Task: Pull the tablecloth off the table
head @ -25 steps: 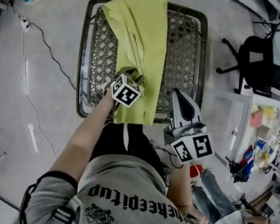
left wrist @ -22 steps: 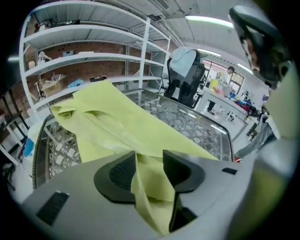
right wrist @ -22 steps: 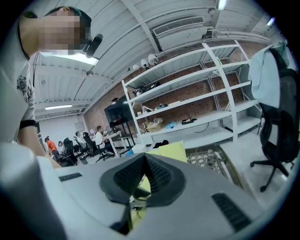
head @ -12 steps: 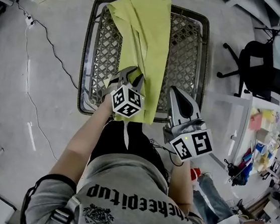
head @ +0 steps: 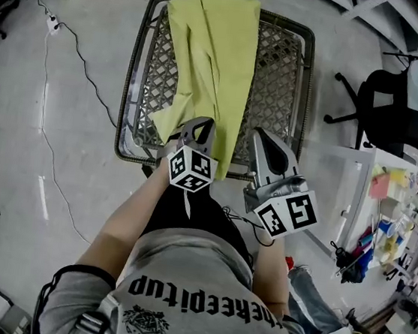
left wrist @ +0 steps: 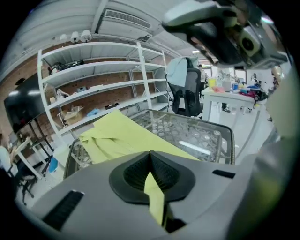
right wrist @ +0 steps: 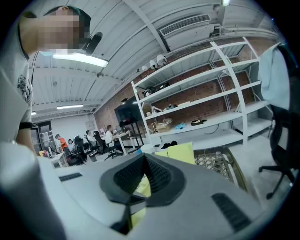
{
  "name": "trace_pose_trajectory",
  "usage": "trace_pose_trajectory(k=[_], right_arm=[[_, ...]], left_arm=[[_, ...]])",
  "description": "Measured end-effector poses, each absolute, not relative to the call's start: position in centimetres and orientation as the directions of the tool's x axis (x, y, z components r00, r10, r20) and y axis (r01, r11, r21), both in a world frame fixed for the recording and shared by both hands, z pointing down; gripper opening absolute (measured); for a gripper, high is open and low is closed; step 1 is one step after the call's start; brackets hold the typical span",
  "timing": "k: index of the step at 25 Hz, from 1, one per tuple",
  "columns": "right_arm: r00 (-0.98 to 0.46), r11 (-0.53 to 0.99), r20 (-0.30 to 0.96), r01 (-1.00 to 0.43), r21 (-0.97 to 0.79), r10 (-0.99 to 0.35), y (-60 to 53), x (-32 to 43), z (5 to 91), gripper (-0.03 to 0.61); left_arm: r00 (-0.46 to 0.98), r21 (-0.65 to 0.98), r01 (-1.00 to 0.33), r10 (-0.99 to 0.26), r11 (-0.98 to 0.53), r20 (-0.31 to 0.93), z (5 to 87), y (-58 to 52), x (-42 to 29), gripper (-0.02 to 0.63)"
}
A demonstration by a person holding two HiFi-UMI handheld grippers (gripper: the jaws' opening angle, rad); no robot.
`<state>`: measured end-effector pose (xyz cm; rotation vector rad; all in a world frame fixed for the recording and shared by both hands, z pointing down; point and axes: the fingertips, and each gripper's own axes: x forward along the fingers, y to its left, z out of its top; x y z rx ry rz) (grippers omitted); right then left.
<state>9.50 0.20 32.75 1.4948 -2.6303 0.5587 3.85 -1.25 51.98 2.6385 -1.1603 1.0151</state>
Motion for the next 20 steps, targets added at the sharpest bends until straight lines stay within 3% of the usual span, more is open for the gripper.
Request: trace_pose_trajectory(k=[10, 20], right_arm=[[-0.602, 0.539, 0.220, -0.792, -0.287, -0.768, 2.2, 9.4, 33.6, 0.011], [-0.621, 0.524, 0.300, -0.778, -0.346, -0.724, 4.0, 9.5, 39.1, 0.011]], left_arm=[[0.355, 0.038, -0.922, -0.805, -0.385, 0.476, 46.8, -1.7, -6.1, 0.014], [0.307, 0.061, -0.942, -0.776, -0.329, 0.551, 48.2, 2.8, -9.7, 0.014]])
